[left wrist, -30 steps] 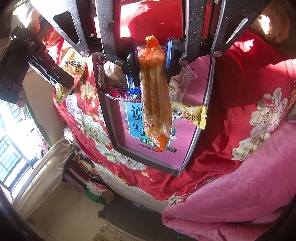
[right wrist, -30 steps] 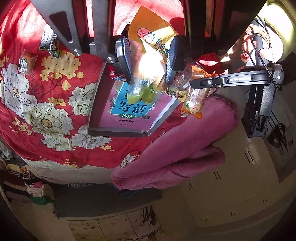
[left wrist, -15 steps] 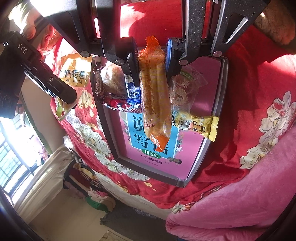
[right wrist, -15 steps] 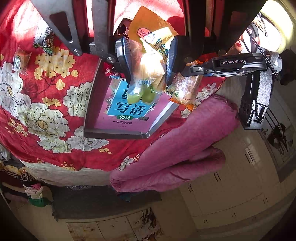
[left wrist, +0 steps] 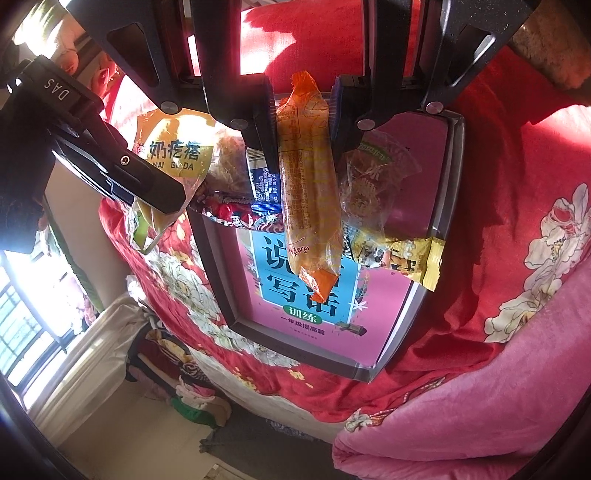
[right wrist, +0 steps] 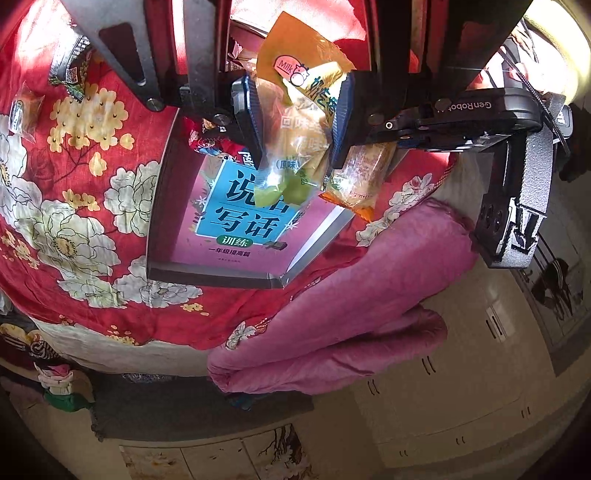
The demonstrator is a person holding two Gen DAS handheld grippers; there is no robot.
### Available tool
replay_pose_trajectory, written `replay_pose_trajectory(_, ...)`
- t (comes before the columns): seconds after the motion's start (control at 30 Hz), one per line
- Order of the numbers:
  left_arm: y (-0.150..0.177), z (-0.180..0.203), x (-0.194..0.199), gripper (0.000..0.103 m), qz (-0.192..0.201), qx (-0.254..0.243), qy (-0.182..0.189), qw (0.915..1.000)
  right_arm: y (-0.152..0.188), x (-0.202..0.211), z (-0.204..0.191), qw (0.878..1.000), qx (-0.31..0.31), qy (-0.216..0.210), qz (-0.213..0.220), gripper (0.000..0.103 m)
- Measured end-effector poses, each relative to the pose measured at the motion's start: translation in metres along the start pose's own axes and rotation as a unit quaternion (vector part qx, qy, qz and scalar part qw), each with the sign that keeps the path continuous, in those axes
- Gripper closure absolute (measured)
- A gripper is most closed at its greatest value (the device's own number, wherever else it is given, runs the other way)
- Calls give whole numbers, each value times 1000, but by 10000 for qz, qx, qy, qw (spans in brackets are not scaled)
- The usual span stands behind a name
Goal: Organize snacks
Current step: 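Lower both bags onto the tray and open both tools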
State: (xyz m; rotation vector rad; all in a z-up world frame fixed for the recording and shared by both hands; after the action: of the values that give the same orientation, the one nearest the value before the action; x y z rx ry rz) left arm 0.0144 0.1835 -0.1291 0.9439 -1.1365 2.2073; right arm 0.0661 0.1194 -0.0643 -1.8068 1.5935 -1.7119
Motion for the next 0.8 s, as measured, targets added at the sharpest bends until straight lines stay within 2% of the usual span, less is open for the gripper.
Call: replay_pose_trajectory(0.8, 2, -4, -8, 80, -42, -1, -3, 10000, 14, -27, 11, 9994, 55, 179, -290, 68)
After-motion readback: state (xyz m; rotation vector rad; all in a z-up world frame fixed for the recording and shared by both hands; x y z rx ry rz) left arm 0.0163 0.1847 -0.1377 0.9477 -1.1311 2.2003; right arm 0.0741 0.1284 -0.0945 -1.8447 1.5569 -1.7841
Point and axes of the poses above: each gripper's, at about its wrist camera, not at the fingertips, and x roughly against the way its jaws point, z to its right, y to its underside, the point moved 10 cm from there along -x, roughly the way its jaws point, and after that the axes turned 2 degrees about z, right-handed, at the moved point
